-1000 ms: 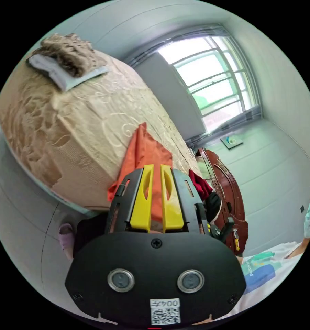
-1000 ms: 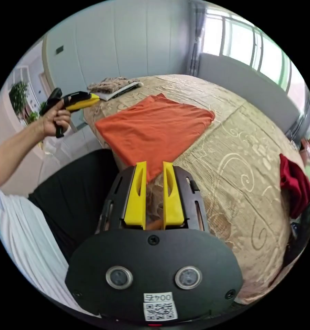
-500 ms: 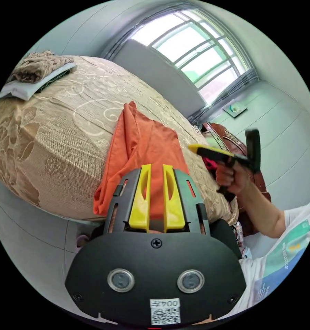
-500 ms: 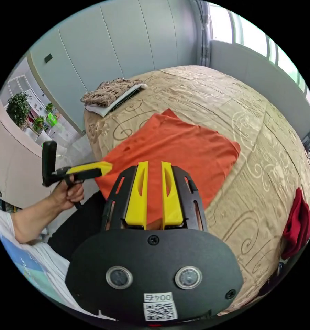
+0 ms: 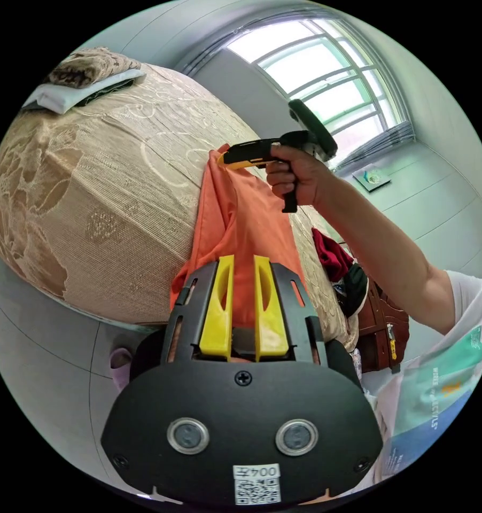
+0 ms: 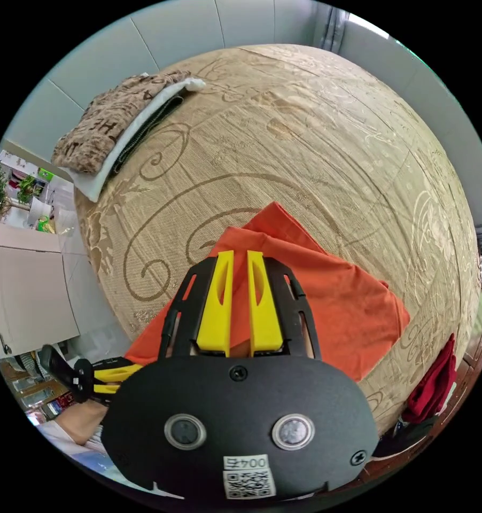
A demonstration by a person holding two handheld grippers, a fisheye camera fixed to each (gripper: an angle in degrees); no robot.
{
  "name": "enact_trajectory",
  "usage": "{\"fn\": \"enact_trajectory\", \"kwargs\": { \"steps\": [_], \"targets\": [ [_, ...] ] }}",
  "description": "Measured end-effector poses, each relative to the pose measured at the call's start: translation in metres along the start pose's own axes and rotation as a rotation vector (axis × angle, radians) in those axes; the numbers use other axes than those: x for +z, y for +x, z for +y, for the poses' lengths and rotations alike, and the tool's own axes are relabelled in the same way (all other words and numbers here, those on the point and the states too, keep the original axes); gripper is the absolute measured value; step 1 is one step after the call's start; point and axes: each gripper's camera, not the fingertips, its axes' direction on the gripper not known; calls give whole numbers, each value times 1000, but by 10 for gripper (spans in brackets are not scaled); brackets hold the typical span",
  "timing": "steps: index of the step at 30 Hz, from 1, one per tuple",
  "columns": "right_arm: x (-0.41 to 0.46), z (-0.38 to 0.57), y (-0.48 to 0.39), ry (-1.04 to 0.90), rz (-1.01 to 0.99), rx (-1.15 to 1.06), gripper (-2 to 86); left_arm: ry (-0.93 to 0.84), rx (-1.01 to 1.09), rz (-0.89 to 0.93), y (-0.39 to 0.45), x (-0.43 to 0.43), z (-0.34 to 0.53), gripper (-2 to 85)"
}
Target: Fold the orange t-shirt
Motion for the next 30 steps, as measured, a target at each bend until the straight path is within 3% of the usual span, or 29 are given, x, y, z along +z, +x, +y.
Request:
{"fn": "enact_trajectory", "kwargs": {
  "steps": [5, 9, 12, 18, 23, 30],
  "targets": [
    [-46, 106, 94, 256, 35, 137, 78, 99, 99, 57, 31, -31, -40, 55],
    [-27, 213, 242, 404, -256, 566, 95, 130, 135, 131, 45, -6, -98, 59],
    [-4, 252, 288, 493, -400, 689, 125, 142, 111, 150, 41, 35, -149, 66],
    [39, 247, 294, 417, -463, 694, 135, 50, -137, 152, -22, 108, -195, 74],
    [50, 228, 274, 281, -223, 598, 47, 81, -210, 137, -50, 102, -197, 61],
    [9, 277, 243, 389, -435, 602, 94, 95, -244, 205, -55, 78, -206, 66]
  ]
}}
